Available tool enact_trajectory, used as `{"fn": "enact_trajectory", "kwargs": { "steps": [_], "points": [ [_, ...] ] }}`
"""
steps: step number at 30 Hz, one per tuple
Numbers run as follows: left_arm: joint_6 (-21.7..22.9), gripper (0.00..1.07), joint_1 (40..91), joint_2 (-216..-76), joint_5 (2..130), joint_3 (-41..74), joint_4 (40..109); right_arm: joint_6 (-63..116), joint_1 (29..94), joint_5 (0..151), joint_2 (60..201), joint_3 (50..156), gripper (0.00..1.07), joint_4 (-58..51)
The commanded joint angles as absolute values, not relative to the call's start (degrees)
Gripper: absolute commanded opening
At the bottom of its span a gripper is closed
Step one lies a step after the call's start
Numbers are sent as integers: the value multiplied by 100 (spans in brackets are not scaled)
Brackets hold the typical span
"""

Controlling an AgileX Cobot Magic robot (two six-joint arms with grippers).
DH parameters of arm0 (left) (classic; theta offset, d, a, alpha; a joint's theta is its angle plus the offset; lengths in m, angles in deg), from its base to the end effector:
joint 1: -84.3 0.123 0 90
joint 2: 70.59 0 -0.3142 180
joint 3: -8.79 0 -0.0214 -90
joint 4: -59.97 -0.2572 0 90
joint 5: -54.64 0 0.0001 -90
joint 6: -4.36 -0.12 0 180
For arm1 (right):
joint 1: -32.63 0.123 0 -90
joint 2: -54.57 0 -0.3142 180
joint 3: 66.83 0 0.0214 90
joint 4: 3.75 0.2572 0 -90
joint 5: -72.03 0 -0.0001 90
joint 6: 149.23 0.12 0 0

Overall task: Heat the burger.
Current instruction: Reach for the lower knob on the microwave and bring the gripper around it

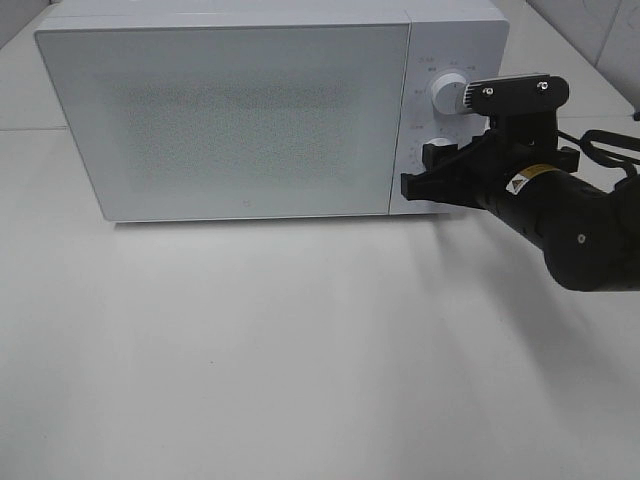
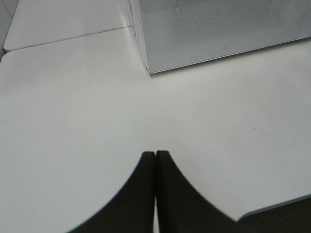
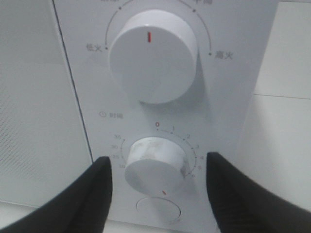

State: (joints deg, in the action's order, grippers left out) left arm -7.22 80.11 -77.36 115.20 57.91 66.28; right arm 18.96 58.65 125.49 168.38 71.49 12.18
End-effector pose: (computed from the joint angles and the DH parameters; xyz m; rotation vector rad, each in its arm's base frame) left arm -0.0048 -0.0112 0.2690 0.2835 2.0080 -0.0502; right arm 0.3414 0.1372 0.1587 -0.2817 1.7727 0.0981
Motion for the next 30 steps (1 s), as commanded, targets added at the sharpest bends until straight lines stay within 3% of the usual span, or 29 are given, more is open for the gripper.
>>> {"fn": "enact_trajectory", "kwargs": {
  "steps": [1,19,30],
  "points": [
    [-676,0,8017,-7622,11434,5814,6656,1822,5882,12646,16935,7224,56,1195],
    [-676,0,8017,-7622,11434,5814,6656,1581,6266,13013,17033,7224,56,2123],
    [-676,0,8017,-7622,11434,5814,6656,1478,6266,13121,17033,7224,56,1969]
  ]
}}
